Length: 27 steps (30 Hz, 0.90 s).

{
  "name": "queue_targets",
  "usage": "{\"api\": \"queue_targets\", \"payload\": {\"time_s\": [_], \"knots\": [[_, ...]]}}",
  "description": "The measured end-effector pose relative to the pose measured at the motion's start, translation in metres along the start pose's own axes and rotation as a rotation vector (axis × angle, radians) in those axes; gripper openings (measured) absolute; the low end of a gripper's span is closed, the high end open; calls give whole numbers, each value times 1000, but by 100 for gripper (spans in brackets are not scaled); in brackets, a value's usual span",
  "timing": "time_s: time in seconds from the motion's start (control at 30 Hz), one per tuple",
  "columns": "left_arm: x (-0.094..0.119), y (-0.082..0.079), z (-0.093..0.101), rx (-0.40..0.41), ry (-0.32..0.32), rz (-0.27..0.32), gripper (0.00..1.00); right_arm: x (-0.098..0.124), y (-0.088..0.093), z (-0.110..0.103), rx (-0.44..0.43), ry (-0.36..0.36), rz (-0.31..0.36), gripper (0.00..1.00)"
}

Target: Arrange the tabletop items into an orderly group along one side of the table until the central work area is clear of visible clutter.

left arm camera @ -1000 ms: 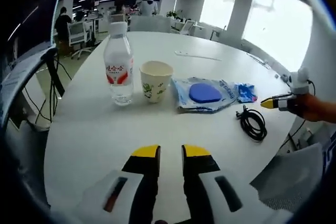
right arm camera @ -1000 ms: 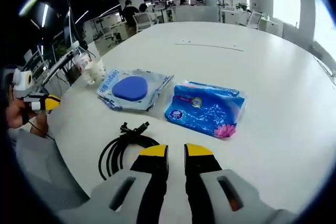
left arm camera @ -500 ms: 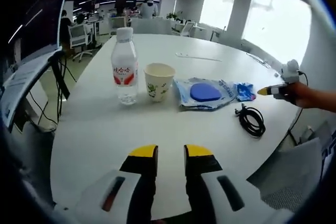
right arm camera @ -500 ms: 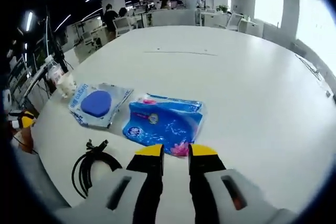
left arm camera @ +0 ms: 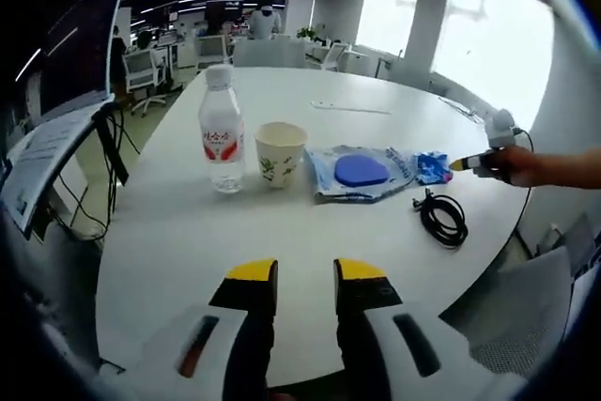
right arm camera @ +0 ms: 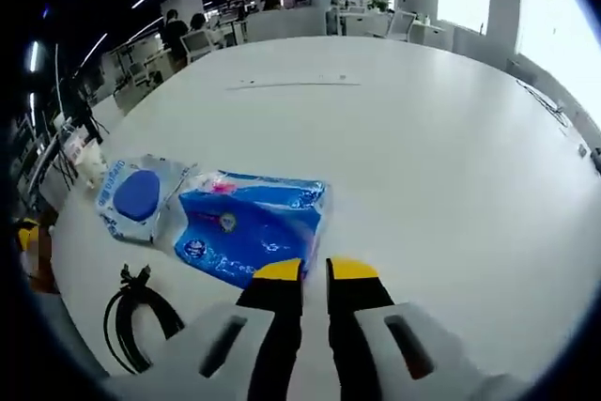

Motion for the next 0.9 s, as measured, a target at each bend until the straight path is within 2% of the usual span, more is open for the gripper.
{"api": "queue_targets", "payload": {"time_s": [0.13,0.9], "knots": [[-1,-2,1,-5,2,-1,22,-2,1,1,-1,4,-10,2],[2,-7,-1,-10,0,0,22,-6,-5,5,-37,20,11,1]]}}
Point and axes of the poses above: the point that each gripper's makers call its tool centre point, and the gripper's own axes: x roughly backward along the fingers, z roughly to its right, y roughly out of its underside, the point moved 2 cm from there along x, roughly backward along the fingers, and after that the axes turned 12 degrees about -x, right-handed, at the moved point
